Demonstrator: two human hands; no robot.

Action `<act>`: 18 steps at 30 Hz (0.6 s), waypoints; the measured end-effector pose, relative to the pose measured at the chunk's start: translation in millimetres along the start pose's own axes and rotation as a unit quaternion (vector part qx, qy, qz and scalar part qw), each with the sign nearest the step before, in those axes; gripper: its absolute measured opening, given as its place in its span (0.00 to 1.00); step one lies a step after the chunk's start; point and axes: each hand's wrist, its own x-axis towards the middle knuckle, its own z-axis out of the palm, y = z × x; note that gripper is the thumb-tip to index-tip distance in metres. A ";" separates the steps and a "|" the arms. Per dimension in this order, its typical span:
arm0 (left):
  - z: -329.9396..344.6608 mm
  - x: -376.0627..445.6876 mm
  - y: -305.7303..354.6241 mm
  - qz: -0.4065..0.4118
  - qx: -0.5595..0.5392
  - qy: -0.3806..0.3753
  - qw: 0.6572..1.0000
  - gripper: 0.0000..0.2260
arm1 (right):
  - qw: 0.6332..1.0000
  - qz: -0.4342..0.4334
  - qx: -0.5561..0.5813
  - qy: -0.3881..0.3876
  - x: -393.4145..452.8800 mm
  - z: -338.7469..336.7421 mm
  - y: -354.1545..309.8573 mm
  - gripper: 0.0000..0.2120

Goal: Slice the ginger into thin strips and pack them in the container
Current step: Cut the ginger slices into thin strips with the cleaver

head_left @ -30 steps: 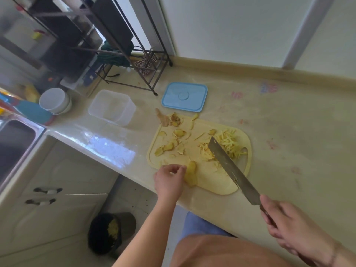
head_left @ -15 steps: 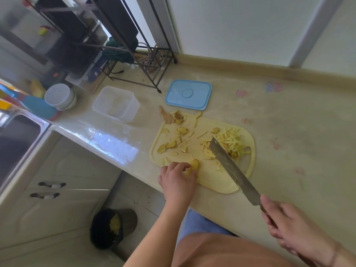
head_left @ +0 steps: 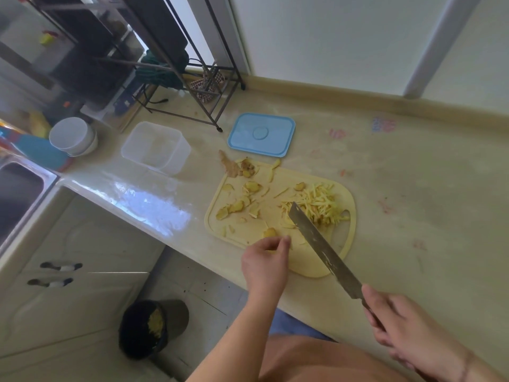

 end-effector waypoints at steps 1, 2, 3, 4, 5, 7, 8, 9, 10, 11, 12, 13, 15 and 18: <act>7.6 -2.0 0.4 0.009 0.045 0.004 0.999 0.06 | 1.000 0.001 -0.003 0.002 0.9 0.7 0.6 0.26; 13.0 -3.3 -3.6 0.034 0.111 0.020 0.993 0.07 | 1.000 0.002 -0.007 0.004 1.9 1.2 1.2 0.26; 16.7 -3.5 -8.6 0.066 0.176 0.038 0.981 0.09 | 1.000 0.003 -0.011 0.005 3.0 1.7 1.8 0.26; 19.3 -2.2 -13.6 0.106 0.223 0.052 0.968 0.10 | 1.000 0.005 -0.013 0.008 3.9 2.0 2.3 0.26; 20.5 -0.1 -19.6 0.144 0.260 0.064 0.953 0.11 | 1.000 0.006 -0.014 0.010 4.5 2.2 3.0 0.26; 20.0 2.6 -29.7 0.219 0.316 0.094 0.918 0.13 | 1.000 0.010 -0.019 0.013 5.7 2.5 4.5 0.27; 18.9 3.2 -34.2 0.255 0.332 0.106 0.902 0.13 | 1.000 0.012 -0.022 0.013 6.2 2.9 5.1 0.27; 17.3 4.1 -39.1 0.290 0.341 0.116 0.887 0.12 | 0.999 0.014 -0.025 0.014 6.8 3.4 5.0 0.27; 15.4 5.3 -44.5 0.321 0.341 0.122 0.875 0.11 | 0.999 0.015 -0.028 0.014 7.3 4.0 5.1 0.27; 13.3 6.2 -49.8 0.347 0.339 0.124 0.865 0.09 | 0.999 0.016 -0.031 0.013 7.7 4.4 5.3 0.26; 11.8 7.0 -54.5 0.366 0.335 0.124 0.859 0.06 | 0.999 0.017 -0.033 0.011 8.6 4.6 5.3 0.26; 11.6 7.1 -58.2 0.377 0.331 0.122 0.857 0.04 | 0.999 0.019 -0.036 0.011 9.3 4.9 5.1 0.26; 14.7 4.7 -59.9 0.380 0.313 0.107 0.864 0.03 | 0.999 0.021 -0.047 0.016 11.3 5.9 4.6 0.26; 20.9 3.6 -58.0 0.374 0.269 0.099 0.882 0.02 | 0.997 0.023 -0.066 0.022 16.1 7.6 4.8 0.26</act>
